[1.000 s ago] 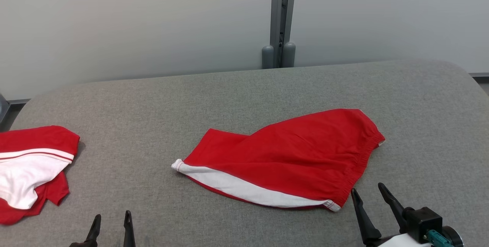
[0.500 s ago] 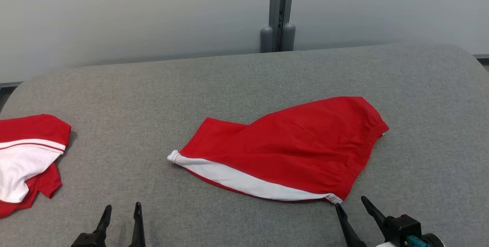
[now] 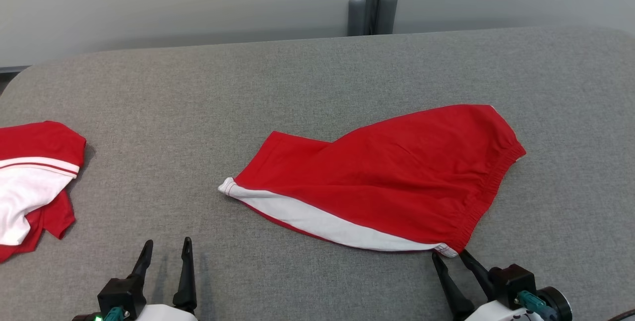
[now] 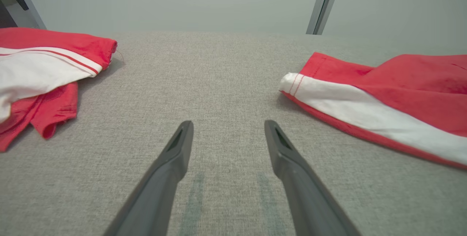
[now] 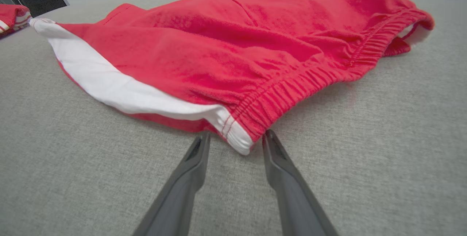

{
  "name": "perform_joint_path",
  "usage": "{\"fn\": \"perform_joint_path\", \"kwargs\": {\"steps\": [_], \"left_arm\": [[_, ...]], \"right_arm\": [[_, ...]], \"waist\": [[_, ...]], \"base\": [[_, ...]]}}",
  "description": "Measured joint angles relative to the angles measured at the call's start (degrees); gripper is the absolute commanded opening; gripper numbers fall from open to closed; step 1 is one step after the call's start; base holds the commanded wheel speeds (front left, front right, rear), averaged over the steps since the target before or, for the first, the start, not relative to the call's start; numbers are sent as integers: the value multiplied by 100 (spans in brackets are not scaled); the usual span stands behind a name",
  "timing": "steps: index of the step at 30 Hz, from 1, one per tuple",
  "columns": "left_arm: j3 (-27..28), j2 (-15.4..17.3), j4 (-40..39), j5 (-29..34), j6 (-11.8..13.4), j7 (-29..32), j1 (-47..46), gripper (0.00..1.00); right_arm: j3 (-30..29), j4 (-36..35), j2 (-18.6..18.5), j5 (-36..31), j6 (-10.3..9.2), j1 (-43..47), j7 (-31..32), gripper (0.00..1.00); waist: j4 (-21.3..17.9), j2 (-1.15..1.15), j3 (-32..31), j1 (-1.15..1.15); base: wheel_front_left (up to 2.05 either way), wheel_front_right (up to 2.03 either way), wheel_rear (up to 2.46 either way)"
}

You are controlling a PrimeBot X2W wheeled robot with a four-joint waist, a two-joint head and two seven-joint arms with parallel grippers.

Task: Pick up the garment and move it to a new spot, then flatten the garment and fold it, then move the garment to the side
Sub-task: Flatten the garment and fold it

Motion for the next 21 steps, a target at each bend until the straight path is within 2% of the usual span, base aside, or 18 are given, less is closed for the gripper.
{"fn": "perform_joint_path", "kwargs": {"steps": [1, 2, 4, 5, 12, 21], "left_arm": [[-5, -1, 4, 0, -3, 0, -1, 100], [-7, 0, 5, -3, -7, 0, -5, 100], [-10, 0, 5, -14, -12, 0, -25, 100], [-18, 0, 5, -30, -33, 0, -47, 100], [-152, 1, 40, -110, -193, 0, -154, 100], [-570, -1, 231, -377, -577, 0, -274, 100]], "right_arm": [[1, 3, -3, 0, 0, -2, 0, 71], [1, 7, -7, 1, 0, -4, 0, 46], [33, 21, -23, 1, 0, -24, 0, 24], [43, -26, -57, 2, 0, -47, 0, 0], [-163, -219, -237, 15, 0, -56, 0, 0], [-268, -260, -328, -36, 0, -21, 0, 0]], "waist": [[2, 0, 19, 0], [1, 0, 35, 0], [-9, 0, 63, 0], [-33, 0, 85, 0], [-239, 0, 157, 0], [-511, 0, 244, 0]], "base": [[0, 0, 0], [0, 0, 0], [0, 0, 0], [0, 0, 0], [0, 0, 0], [0, 0, 0]]}}
